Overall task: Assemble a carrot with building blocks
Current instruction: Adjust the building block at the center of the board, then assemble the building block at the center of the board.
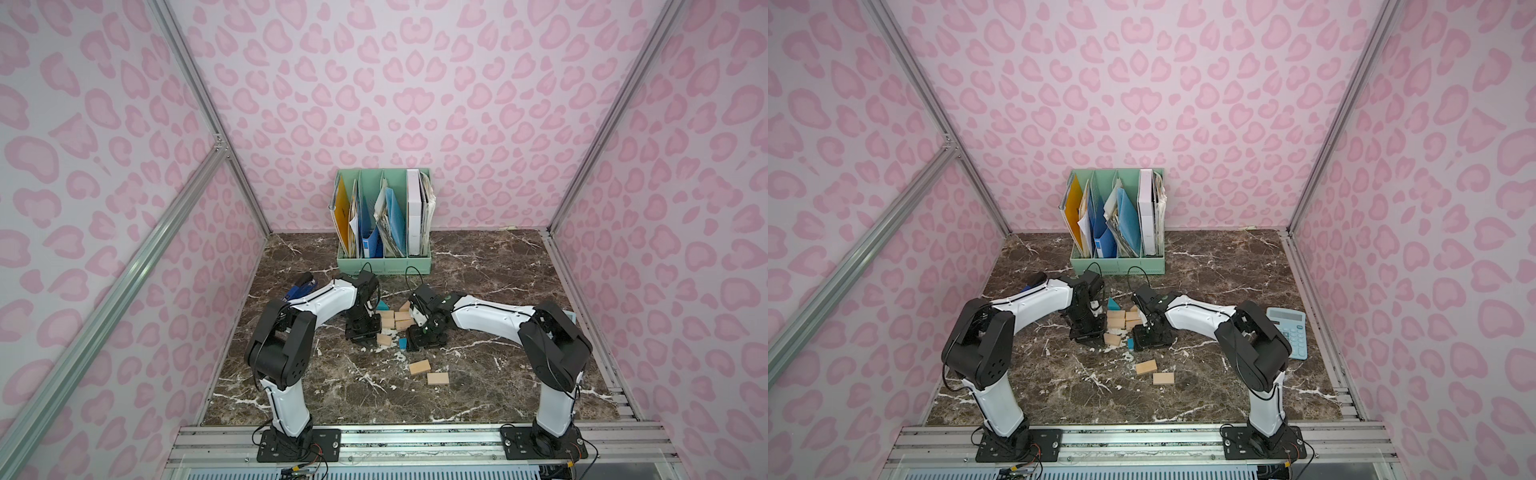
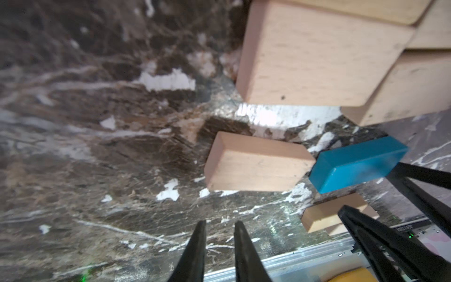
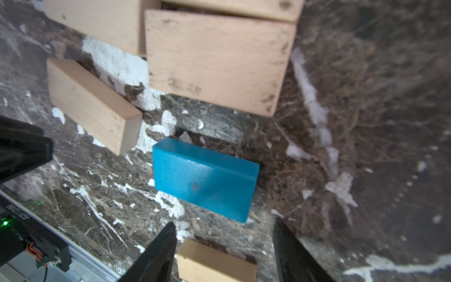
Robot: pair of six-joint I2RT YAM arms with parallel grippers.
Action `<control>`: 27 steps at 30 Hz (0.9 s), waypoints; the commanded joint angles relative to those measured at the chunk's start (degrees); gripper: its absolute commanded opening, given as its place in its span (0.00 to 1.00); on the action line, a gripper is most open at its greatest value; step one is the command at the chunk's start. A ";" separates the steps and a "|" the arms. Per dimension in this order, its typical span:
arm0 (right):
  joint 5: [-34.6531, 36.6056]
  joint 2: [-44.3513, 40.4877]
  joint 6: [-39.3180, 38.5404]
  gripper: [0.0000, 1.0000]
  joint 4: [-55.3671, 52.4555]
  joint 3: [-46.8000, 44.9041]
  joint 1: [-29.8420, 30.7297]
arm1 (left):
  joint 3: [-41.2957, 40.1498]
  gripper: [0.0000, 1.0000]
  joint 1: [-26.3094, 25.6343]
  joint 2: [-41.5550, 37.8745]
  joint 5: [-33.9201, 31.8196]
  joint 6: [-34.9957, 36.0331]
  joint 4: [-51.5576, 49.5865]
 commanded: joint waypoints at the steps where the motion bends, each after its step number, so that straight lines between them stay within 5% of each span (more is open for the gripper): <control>1: 2.44 0.73 -0.77 0.68 -1.33 1.00 0.35 | 0.12 0.27 1.42 -0.29 0.48 1.09 -1.06; 7: 1.74 2.03 -1.18 0.66 -0.98 2.38 0.97 | 0.32 0.47 4.09 0.08 3.01 4.37 0.28; 27: 0.29 5.36 -0.66 0.60 -0.32 4.16 0.73 | 3.06 0.41 4.25 6.05 9.15 7.95 3.64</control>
